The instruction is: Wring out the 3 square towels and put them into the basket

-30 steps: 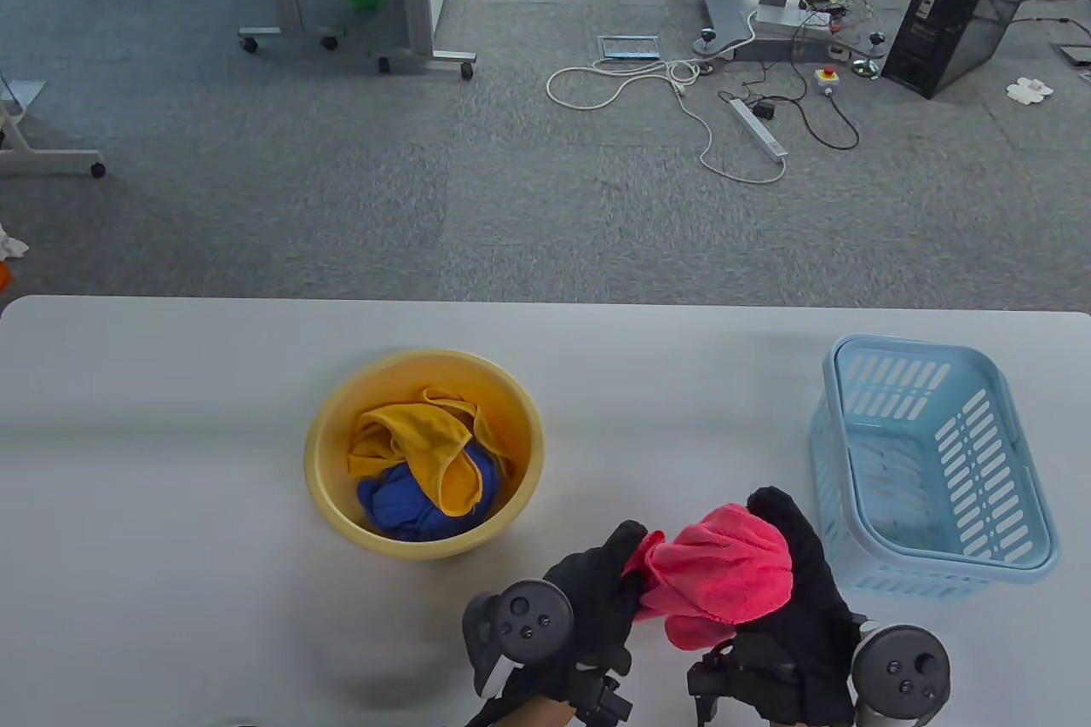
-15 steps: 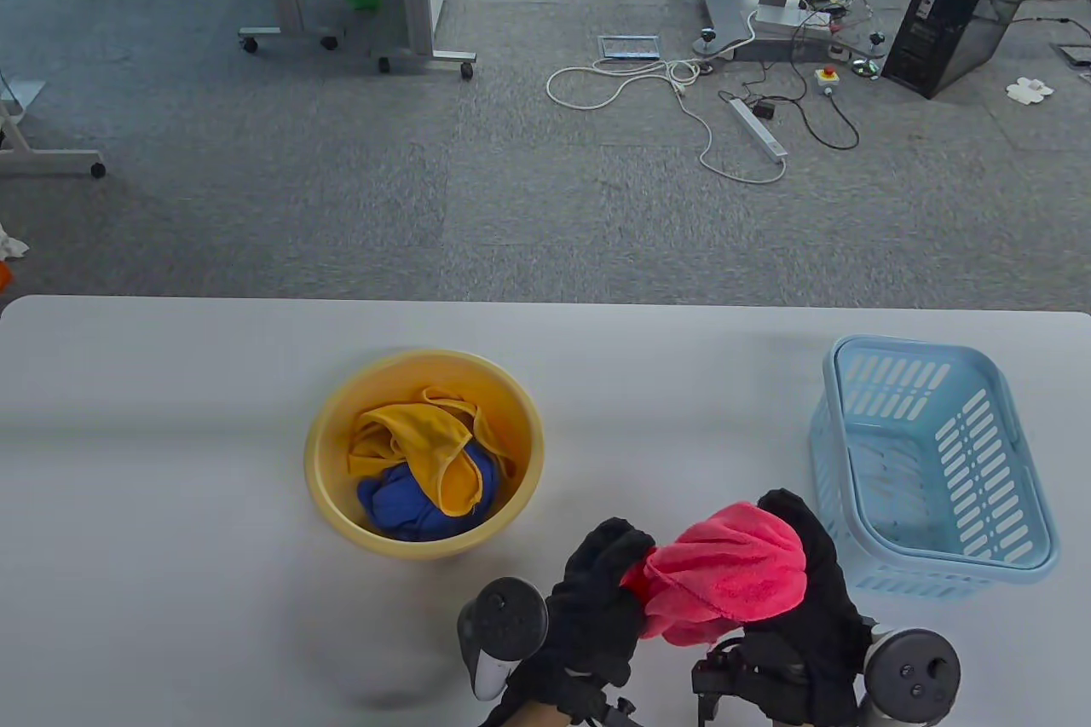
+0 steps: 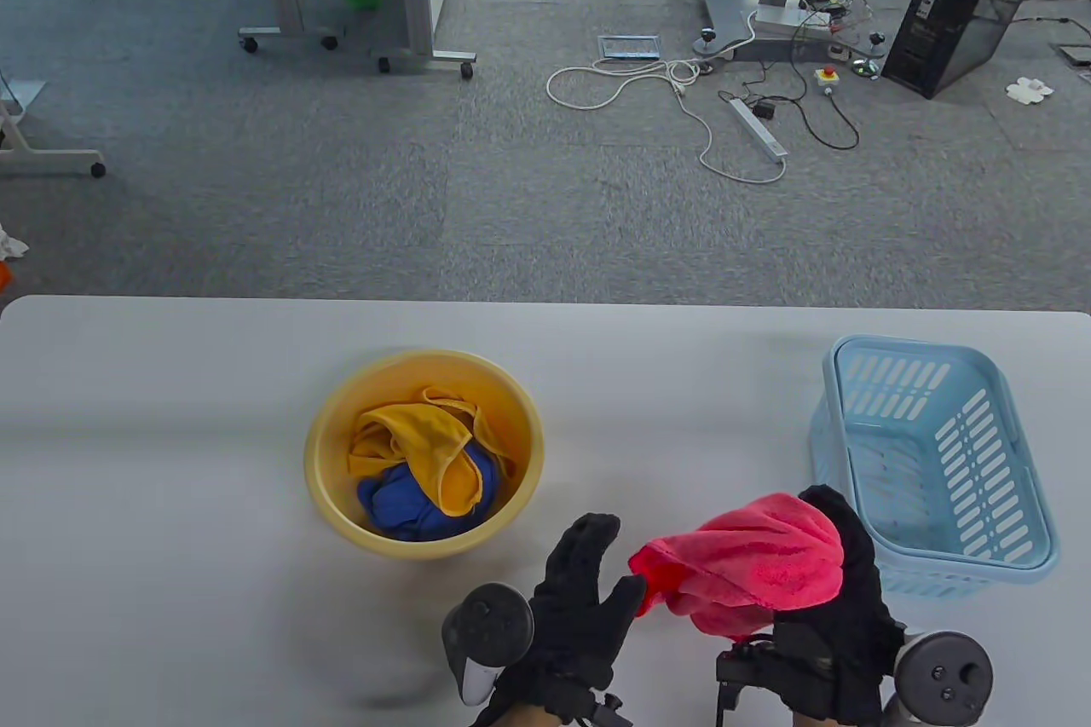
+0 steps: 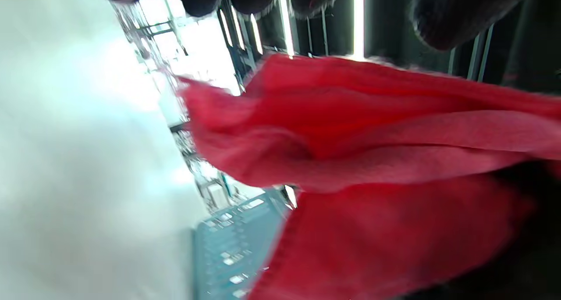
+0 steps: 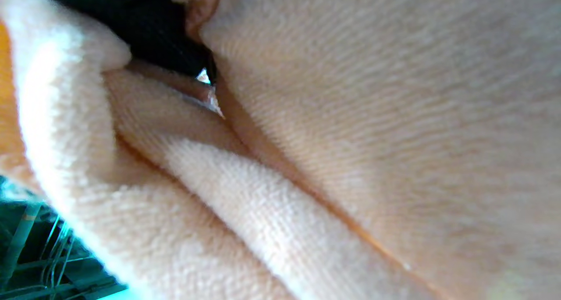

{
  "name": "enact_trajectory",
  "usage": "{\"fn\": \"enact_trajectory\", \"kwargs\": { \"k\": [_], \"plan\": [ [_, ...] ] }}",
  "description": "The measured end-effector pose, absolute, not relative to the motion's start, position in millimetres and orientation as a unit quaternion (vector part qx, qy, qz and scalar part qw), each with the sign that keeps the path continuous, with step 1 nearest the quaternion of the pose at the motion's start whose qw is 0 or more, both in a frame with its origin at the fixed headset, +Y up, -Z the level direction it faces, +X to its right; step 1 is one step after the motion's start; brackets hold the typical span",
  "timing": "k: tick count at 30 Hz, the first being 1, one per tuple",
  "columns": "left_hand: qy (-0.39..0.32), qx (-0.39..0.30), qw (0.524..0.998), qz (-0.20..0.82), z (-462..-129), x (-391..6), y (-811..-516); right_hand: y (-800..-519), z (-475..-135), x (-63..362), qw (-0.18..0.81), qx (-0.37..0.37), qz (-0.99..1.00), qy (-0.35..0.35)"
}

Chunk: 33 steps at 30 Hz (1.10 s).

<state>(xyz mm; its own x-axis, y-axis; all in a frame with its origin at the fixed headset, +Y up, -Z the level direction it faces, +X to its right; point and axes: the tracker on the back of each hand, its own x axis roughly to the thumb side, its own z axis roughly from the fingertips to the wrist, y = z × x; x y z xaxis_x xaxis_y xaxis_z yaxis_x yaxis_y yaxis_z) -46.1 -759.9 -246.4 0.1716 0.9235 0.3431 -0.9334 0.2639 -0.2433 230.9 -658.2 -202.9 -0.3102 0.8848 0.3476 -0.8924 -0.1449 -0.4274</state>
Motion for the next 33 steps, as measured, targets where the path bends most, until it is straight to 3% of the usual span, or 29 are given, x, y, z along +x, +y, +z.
{"fn": "enact_trajectory", "kwargs": {
  "k": [4, 7, 9, 11, 13, 23, 33],
  "plan": [
    [-0.270, -0.039, 0.734, 0.622, -247.8, -38.8, -758.7, -657.3, -205.3, 222.7, 0.586, 0.037, 0.760, -0.278],
    [-0.313, -0.116, 0.705, 0.626, -244.0, -26.0, -756.6, -656.0, -206.3, 217.4, 0.600, 0.052, 0.751, -0.271],
    [-0.320, -0.141, 0.672, 0.653, -241.3, -16.9, -753.6, -656.1, -207.9, 214.6, 0.623, 0.080, 0.737, -0.251],
    [-0.334, -0.165, 0.668, 0.643, -242.1, -12.5, -752.8, -656.8, -209.0, 212.3, 0.649, 0.093, 0.717, -0.236],
    [-0.340, -0.193, 0.673, 0.628, -243.0, -11.4, -754.5, -657.0, -210.5, 210.4, 0.660, 0.112, 0.709, -0.221],
    [-0.336, -0.252, 0.604, 0.677, -241.1, 0.2, -759.7, -660.7, -215.7, 192.2, 0.695, 0.156, 0.687, -0.140],
    [-0.314, -0.172, 0.691, 0.628, -244.7, -10.0, -755.8, -650.9, -206.0, 197.8, 0.638, 0.124, 0.729, -0.213]
  ]
}}
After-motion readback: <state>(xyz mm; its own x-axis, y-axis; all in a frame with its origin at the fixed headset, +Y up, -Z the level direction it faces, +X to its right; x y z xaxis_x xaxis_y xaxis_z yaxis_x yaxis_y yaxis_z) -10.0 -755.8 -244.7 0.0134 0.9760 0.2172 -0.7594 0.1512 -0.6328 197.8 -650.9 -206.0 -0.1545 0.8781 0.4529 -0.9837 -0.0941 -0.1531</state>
